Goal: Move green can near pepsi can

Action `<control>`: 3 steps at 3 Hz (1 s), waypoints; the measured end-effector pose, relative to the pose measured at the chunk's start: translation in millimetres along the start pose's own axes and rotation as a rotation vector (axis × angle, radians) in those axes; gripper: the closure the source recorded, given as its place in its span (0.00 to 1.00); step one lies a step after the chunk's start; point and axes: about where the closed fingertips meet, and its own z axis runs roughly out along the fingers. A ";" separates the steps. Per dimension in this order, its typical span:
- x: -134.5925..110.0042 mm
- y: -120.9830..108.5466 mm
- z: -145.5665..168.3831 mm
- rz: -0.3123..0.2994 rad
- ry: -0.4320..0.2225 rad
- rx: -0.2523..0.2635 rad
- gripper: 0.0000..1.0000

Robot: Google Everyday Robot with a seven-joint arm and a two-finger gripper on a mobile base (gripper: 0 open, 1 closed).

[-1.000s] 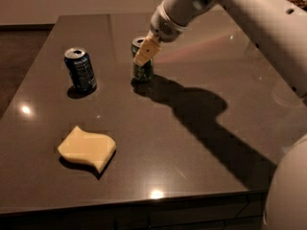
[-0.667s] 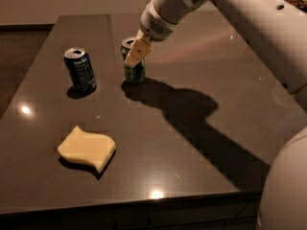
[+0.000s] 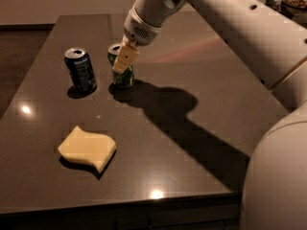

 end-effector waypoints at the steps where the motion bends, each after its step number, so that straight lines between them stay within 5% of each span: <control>1: -0.1 0.3 1.7 0.001 0.000 -0.002 0.21; 2: -0.6 1.1 4.6 -0.001 0.001 -0.006 0.00; 3: -0.6 1.1 4.7 -0.001 0.001 -0.007 0.00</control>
Offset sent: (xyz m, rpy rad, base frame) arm 0.0000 0.0010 -0.0013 0.0001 0.0019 0.0006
